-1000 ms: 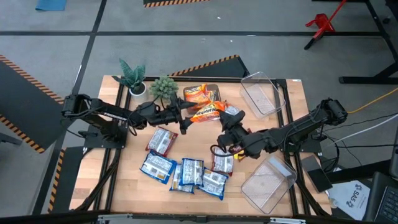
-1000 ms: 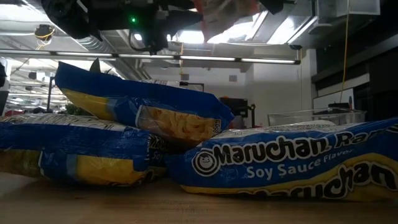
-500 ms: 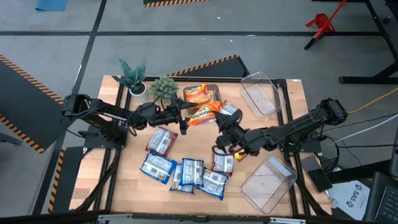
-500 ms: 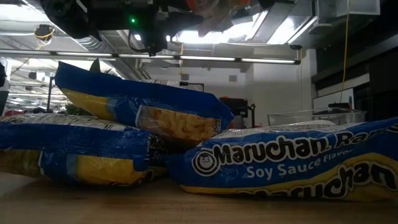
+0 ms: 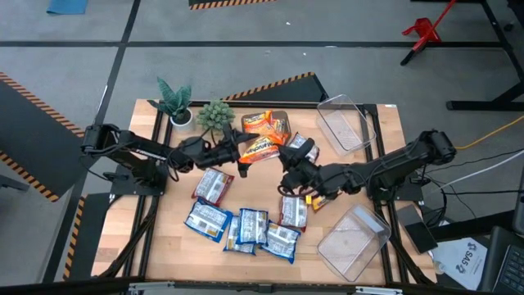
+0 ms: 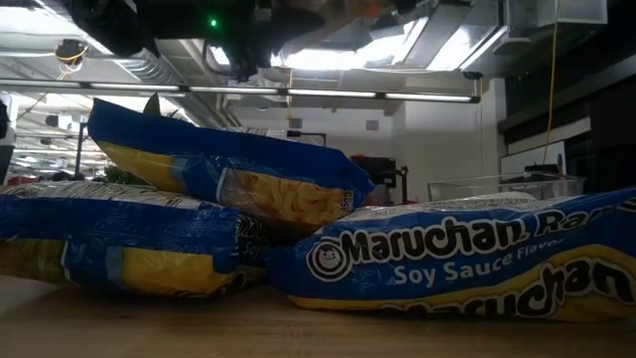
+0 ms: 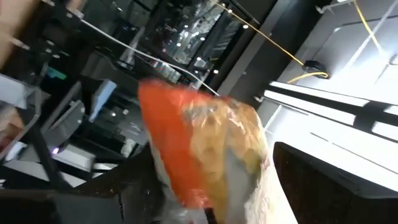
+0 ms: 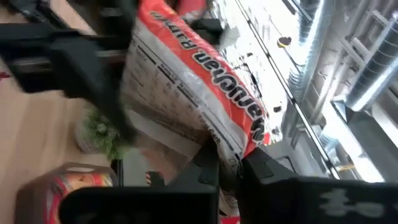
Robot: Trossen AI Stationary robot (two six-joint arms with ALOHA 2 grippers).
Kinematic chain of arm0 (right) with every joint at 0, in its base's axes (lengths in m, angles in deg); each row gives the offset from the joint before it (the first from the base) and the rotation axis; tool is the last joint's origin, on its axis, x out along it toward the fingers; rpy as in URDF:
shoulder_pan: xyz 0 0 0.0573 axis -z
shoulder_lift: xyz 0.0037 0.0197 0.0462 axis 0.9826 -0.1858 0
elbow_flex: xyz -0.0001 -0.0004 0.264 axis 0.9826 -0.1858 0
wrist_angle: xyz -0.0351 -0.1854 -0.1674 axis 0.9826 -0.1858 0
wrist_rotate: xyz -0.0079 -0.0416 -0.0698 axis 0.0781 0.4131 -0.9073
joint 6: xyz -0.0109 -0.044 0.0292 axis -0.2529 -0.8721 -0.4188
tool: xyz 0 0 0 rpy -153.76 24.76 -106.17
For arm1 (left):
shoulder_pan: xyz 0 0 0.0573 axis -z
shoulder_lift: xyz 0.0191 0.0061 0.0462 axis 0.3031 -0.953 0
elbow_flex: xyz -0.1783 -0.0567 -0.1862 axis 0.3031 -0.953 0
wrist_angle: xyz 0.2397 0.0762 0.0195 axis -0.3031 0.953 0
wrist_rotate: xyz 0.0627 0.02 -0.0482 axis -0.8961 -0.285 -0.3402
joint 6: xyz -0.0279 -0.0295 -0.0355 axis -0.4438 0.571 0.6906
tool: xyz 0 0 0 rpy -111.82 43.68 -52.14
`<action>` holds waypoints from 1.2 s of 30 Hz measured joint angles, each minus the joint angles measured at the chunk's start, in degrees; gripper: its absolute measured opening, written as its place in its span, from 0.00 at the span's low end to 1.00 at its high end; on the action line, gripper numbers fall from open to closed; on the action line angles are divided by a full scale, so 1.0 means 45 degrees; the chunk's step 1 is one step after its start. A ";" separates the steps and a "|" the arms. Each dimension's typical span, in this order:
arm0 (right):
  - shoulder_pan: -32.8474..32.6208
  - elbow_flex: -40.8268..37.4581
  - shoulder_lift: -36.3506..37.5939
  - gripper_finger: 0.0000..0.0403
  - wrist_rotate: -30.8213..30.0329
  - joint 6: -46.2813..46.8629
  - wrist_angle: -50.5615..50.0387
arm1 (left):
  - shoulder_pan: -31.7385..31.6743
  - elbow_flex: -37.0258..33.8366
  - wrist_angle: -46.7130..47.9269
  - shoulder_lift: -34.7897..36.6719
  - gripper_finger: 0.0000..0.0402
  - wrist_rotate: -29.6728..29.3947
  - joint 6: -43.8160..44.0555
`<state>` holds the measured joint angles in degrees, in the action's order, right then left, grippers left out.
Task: Sort Maruchan noodles
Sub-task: Put the orange noodle pack into the black bin
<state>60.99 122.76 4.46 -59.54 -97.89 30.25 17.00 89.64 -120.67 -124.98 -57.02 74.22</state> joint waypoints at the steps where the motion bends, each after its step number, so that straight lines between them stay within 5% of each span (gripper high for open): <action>1: 0.0000 0.0000 -0.0070 0.02 0.0047 0.0000 -0.0013 | 0.0000 0.0128 0.0002 0.0000 0.72 0.0009 -0.0038; 17: 0.0155 0.0005 -0.0819 0.04 -0.0395 0.0017 0.0032 | -0.0019 0.0513 0.0328 -0.0010 0.70 0.0557 -0.0625; 36: 0.0146 0.0005 -0.0819 0.07 -0.0657 0.0474 -0.0110 | -0.0183 0.0513 0.0376 -0.0010 0.41 0.0735 -0.1006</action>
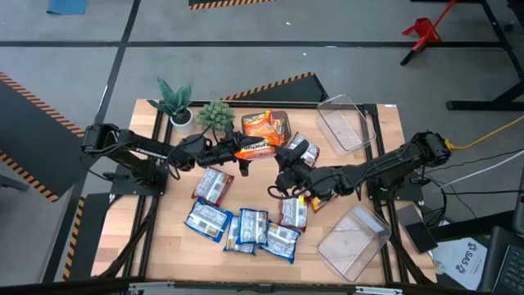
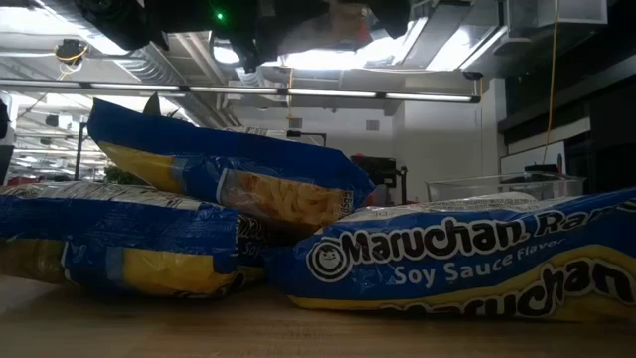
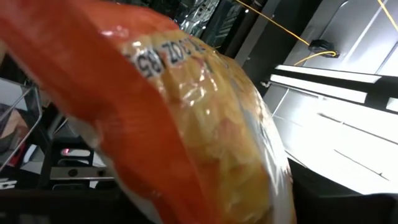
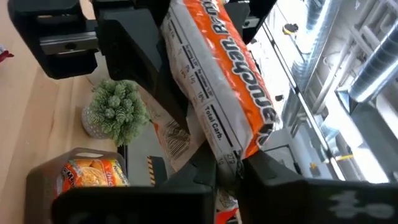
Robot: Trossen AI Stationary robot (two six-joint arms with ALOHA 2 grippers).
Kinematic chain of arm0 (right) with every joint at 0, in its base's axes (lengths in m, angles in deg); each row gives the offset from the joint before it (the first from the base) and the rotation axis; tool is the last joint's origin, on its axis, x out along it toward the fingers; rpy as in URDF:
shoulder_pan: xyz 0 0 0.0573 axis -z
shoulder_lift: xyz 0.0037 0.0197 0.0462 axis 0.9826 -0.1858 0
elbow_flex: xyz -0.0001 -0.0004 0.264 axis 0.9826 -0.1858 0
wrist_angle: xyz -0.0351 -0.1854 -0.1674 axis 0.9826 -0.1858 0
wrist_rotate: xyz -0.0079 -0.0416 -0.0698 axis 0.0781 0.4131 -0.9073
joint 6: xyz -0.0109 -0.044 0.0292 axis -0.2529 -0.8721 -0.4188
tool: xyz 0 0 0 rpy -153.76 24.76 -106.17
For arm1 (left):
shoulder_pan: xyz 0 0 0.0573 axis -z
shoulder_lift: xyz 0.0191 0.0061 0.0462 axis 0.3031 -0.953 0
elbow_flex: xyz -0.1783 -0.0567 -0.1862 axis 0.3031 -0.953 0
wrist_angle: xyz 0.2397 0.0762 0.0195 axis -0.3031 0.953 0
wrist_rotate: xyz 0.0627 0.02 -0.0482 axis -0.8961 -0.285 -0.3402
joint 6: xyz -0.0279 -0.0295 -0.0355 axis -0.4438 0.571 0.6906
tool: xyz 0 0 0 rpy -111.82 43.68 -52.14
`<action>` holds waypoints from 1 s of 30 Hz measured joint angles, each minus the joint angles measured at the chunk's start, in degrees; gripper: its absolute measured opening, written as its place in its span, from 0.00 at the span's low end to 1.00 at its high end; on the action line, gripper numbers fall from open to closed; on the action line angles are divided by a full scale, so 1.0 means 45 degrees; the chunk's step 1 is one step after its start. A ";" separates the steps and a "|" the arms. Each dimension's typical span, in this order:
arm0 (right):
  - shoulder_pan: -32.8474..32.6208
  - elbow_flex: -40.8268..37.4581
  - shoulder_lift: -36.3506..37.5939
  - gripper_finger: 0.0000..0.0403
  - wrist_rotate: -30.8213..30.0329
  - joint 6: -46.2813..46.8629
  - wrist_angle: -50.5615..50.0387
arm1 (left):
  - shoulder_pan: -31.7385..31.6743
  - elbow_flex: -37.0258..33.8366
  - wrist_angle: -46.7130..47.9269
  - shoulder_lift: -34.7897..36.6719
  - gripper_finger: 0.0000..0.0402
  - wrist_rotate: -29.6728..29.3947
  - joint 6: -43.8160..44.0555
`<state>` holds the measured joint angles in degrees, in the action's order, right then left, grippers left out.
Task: Sort Maruchan noodles
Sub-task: Put the orange noodle pack into the black bin
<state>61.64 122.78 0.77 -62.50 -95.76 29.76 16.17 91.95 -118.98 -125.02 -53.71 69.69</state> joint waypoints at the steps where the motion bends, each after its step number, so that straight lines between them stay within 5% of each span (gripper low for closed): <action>1: 0.0000 0.0000 0.0000 0.08 -0.0158 0.0204 -0.0009 | -0.0040 0.0000 0.0000 0.0000 0.41 0.0023 0.0002; 11: -0.0064 -0.0005 0.0000 0.48 -0.0941 0.2256 -0.0526 | -0.0339 0.0000 -0.0054 0.0005 0.41 0.0023 -0.0036; 17: -0.0860 -0.0008 0.0000 0.71 -0.2793 0.3952 -0.2509 | -0.0768 0.0005 0.0291 0.0024 0.41 0.0612 -0.1162; 22: -0.2024 -0.0019 0.0238 0.75 -0.4735 0.6452 -0.4573 | -0.1795 0.0005 0.1793 0.0019 0.41 0.1842 -0.3152; 27: -0.2766 -0.0019 0.0864 0.72 -0.7071 0.8037 -0.5007 | -0.2781 0.0010 0.4000 0.0015 0.41 0.1546 -0.6021; 30: -0.3088 -0.0019 0.1144 0.70 -0.7223 0.8335 -0.4965 | -0.3508 0.0010 0.4512 0.0015 0.41 0.1699 -0.7448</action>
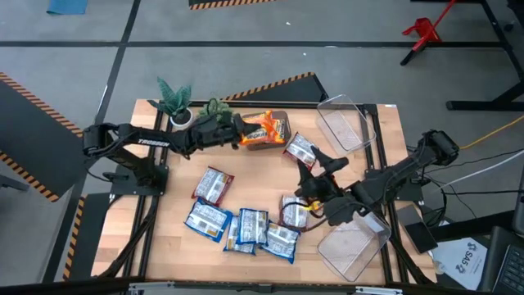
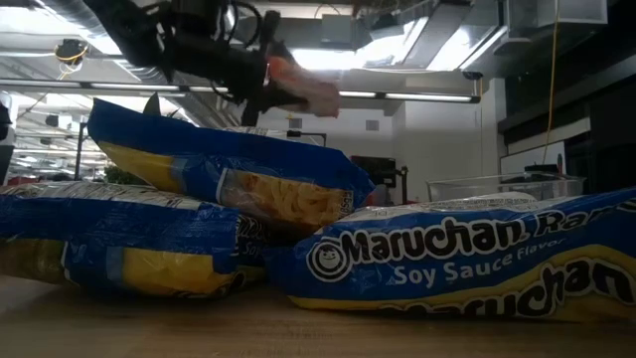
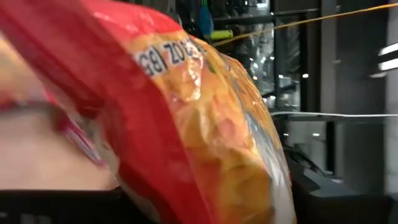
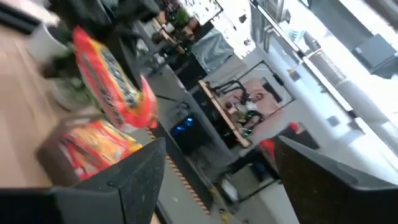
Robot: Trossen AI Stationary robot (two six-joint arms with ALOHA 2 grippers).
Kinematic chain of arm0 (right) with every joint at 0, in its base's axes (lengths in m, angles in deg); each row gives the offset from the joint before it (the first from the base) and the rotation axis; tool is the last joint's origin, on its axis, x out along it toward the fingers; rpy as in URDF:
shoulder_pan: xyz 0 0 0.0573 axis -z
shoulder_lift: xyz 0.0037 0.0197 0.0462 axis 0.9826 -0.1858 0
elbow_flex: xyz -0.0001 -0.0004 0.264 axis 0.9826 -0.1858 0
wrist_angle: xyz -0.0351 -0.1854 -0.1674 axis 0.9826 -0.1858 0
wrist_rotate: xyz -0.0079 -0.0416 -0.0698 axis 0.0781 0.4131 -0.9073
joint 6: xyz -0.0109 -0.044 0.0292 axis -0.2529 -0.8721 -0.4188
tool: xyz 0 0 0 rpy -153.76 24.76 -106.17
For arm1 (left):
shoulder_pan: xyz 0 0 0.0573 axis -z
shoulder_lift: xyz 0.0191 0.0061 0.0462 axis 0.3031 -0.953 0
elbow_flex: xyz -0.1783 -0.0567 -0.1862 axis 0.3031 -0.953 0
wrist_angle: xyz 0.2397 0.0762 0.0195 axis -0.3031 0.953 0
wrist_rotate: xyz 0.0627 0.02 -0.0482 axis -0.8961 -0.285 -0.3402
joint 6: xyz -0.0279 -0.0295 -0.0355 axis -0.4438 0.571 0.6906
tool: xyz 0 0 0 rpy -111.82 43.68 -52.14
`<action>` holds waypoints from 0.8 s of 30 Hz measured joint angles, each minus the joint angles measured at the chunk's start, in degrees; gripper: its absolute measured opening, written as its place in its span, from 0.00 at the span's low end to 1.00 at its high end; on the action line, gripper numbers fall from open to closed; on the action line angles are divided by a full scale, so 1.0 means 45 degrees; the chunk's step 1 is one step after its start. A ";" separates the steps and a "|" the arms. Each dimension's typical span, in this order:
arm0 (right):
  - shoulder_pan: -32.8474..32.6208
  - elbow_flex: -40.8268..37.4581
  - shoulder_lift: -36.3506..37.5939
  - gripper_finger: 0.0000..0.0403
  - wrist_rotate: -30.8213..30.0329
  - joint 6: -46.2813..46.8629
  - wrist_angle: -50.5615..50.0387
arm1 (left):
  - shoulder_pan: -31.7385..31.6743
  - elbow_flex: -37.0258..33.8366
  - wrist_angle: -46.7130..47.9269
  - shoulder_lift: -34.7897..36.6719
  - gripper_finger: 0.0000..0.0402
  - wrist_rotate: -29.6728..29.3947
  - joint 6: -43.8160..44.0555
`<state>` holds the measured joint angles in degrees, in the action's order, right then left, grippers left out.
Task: Sort Maruchan noodles
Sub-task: Put the orange noodle pack into the black bin
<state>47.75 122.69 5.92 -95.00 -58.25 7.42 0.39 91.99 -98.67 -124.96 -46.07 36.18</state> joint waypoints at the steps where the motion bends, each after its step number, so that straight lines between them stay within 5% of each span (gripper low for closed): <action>1: -0.0114 0.0000 0.0048 0.69 -0.0002 0.0183 0.0097 | -0.0258 0.0000 -0.0012 0.0000 0.41 0.0316 -0.0274; 6: -0.0448 0.0005 0.0061 0.67 0.0005 0.0277 0.0087 | -0.1608 0.0737 0.2102 0.0000 0.41 0.2480 -0.1744; 11: -0.0438 0.0005 0.0061 0.67 0.0005 0.0845 0.0094 | -0.2227 0.2261 0.4737 -0.0514 0.41 0.3068 -0.4081; 24: -0.0593 0.0005 0.0061 0.67 0.0010 0.0925 0.0128 | -0.2859 0.5198 0.4388 -0.5009 0.42 0.6746 -0.4271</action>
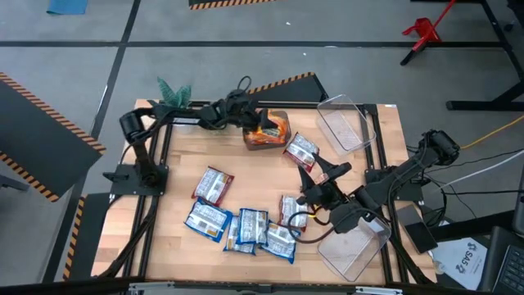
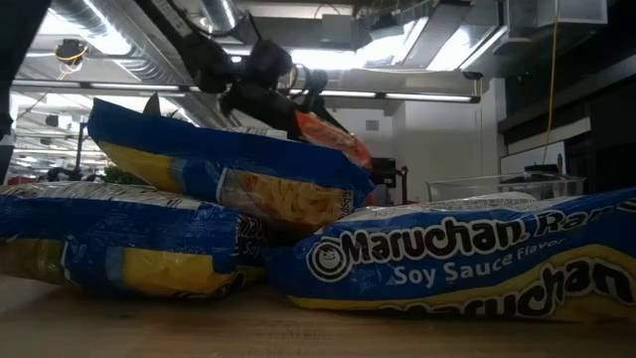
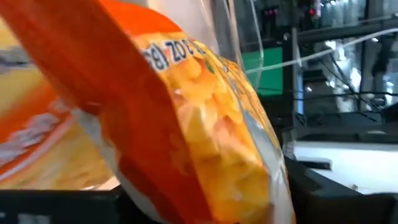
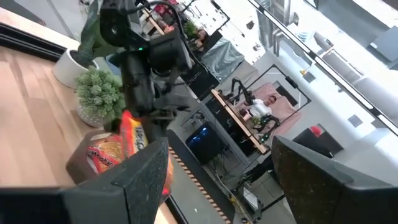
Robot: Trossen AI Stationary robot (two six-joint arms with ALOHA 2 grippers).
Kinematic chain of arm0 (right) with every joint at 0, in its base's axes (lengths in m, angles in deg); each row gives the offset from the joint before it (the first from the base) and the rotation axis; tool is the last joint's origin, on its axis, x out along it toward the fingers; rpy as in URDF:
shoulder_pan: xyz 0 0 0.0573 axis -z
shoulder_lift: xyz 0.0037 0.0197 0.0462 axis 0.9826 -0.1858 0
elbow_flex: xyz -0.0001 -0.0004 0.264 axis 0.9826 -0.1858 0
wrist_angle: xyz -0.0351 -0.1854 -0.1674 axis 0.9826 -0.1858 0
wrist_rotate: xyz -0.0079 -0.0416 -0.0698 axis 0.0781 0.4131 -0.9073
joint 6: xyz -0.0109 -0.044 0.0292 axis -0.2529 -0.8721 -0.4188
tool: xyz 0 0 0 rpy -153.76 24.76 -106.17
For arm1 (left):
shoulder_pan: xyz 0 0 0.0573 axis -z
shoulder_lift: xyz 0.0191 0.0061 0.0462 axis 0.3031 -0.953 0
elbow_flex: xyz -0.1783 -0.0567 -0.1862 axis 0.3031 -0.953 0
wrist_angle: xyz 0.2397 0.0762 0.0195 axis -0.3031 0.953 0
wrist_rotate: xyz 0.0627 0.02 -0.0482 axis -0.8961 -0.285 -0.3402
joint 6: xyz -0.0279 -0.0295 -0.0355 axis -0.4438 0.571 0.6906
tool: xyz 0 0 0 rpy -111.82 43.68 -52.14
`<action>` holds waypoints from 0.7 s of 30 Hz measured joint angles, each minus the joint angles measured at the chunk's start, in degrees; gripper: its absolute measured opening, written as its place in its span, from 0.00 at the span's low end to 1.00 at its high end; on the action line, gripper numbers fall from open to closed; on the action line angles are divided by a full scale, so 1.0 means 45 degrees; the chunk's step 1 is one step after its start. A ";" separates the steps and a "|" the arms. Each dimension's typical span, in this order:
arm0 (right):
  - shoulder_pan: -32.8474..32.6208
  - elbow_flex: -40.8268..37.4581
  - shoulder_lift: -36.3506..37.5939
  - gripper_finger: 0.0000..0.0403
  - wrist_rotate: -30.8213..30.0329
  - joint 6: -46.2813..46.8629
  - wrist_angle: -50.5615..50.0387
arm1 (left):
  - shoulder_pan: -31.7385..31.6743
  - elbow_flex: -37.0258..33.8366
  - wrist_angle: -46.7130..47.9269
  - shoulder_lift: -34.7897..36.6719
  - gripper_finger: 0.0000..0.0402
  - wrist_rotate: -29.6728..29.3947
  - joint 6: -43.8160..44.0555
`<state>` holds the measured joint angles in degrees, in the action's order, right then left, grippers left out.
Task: Sort Maruchan noodles
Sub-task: Put the orange noodle pack into the black bin
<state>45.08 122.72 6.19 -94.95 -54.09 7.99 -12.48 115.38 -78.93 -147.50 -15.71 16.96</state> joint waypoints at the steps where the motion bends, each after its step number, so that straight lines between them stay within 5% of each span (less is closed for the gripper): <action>1: -0.0001 0.0000 0.0000 0.67 0.0000 0.0087 0.0004 | 0.0003 0.0166 -0.0145 -0.0160 0.43 0.0038 0.0022; 21: 0.0019 0.0000 0.0000 0.67 0.0001 0.1256 0.0001 | -0.0429 0.0586 0.0873 -0.0416 0.58 -0.1434 -0.1032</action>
<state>45.16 122.72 6.19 -94.95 -48.43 8.00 -14.41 118.02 -75.00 -149.37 -22.16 12.32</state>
